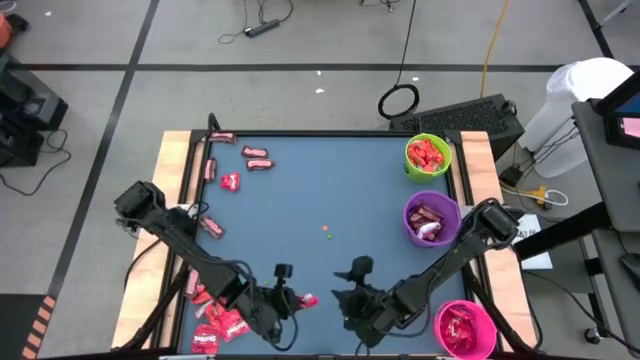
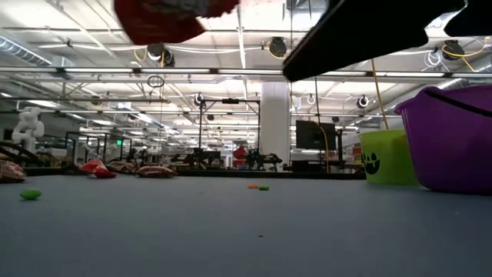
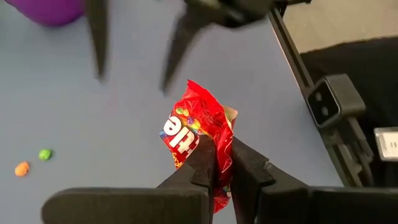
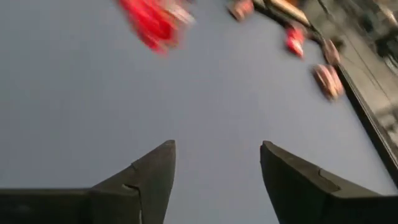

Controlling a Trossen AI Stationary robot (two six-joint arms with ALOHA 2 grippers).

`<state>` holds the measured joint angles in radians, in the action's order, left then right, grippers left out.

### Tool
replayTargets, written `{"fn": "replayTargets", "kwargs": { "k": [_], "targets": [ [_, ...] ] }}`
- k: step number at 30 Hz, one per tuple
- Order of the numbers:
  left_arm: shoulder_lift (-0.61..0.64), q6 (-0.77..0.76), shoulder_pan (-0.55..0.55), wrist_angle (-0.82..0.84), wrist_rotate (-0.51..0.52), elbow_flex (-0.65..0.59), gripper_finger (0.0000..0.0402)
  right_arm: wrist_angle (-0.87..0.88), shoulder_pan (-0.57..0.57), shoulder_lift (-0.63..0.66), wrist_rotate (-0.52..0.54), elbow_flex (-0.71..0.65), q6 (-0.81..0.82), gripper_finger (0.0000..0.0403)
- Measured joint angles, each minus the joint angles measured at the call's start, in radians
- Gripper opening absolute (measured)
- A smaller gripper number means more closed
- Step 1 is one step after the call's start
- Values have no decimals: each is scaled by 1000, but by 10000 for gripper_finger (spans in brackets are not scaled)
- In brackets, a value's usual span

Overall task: Organize candy in baskets
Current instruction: Put the red candy pack into the pink bucket

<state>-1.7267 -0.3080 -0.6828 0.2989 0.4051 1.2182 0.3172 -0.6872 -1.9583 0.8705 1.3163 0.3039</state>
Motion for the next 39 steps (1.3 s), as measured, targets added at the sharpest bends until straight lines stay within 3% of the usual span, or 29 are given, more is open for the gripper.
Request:
{"fn": "replayTargets", "kwargs": {
  "k": [7,17,21,29,35,39],
  "targets": [
    [0,37,25,-37,-5,0,31,-286,-2,-4,-89,0,-293,206],
    [-1,59,38,-85,-4,-1,31,-360,29,-4,-133,0,-358,196],
    [-2,55,48,-102,3,-1,31,-361,35,-4,-164,0,-370,158],
    [-2,54,48,-109,11,-1,31,-362,36,-4,-171,0,-399,14],
    [-2,14,61,-116,-1,-1,39,-359,37,-4,-168,0,-391,22],
    [-2,-1,67,-107,-7,-1,85,-311,32,9,-168,0,-386,12]
  ]
}}
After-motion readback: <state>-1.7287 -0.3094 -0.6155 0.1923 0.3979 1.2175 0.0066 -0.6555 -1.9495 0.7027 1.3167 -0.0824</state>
